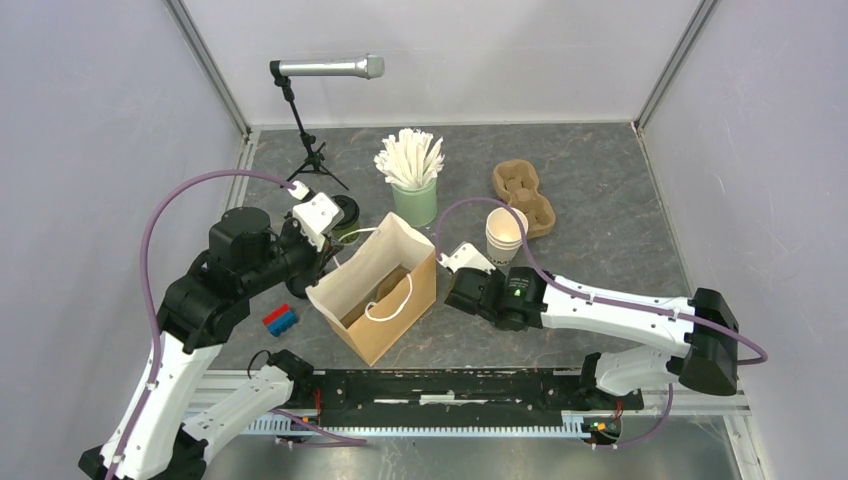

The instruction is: Pack the takeout coffee

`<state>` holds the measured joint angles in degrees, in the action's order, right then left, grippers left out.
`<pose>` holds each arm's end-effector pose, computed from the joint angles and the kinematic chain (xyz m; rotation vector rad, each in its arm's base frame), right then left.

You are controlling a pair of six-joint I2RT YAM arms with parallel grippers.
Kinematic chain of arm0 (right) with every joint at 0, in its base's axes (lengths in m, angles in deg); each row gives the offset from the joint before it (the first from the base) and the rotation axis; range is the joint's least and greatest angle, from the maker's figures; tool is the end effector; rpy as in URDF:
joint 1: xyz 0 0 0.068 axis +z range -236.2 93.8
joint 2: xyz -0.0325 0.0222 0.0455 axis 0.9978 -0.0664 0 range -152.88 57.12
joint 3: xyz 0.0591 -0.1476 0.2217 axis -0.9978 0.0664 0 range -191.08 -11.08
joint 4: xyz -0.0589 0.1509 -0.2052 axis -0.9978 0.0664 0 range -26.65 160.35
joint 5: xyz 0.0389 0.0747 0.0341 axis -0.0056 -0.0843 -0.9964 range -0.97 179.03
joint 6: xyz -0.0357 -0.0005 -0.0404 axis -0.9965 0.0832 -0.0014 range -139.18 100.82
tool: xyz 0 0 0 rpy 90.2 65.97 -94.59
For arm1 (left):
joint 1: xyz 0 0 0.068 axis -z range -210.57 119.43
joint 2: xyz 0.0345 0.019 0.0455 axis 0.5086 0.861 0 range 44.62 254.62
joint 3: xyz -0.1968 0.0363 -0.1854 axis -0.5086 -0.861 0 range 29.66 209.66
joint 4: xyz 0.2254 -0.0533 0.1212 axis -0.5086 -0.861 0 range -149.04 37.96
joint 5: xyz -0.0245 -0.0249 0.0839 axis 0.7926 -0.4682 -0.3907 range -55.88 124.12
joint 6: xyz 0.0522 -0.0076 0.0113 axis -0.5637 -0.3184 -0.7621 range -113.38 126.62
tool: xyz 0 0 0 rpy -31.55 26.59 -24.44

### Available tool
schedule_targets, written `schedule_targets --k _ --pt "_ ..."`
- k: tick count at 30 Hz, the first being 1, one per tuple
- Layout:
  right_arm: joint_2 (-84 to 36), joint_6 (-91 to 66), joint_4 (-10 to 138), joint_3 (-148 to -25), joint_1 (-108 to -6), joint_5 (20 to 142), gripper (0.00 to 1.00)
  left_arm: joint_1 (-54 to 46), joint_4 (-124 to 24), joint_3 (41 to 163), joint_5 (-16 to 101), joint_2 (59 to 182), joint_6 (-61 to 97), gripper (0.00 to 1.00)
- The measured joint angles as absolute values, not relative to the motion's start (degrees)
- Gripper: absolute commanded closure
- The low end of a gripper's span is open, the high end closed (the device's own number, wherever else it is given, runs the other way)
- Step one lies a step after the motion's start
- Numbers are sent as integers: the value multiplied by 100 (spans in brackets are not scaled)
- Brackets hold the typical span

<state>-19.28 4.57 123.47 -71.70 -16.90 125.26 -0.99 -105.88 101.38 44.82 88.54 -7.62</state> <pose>0.1027 0.2124 0.2616 -0.8738 2.3430 -0.3381 0.0980 -0.0633 0.4161 0.8683 1.8406 -0.3578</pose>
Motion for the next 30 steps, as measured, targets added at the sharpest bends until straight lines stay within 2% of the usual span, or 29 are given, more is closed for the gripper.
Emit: schedule_targets --k 6,11,13,17,18,20,21,30 --pt "-1878 529 12218 -7214 -1679 11945 55 -99 -10586 10138 4488 8854 -760 95" --pt "-1718 631 12203 -7583 -1731 11687 41 -99 -10529 10136 4578 8854 -725 81" --pt "-1504 656 12131 -7699 -1876 11566 32 -99 -10460 10112 4621 8846 -629 68" --pt "-1078 706 12107 -7839 -2446 11326 14 -99 -10304 10007 4648 8828 -347 36" --pt "-1017 710 12113 -7872 -2592 11267 3 -99 -10258 10001 4650 8833 -257 32" --pt "-956 712 12139 -7935 -2848 11101 2 -99 -10191 10001 4661 8839 -87 21" --pt "-938 693 12166 -7966 -3008 10987 2 -99 -10151 10001 4661 8846 -4 1" --pt "-940 85 12515 -7985 -4092 10093 2 -99 -10361 10357 4106 8933 860 0"
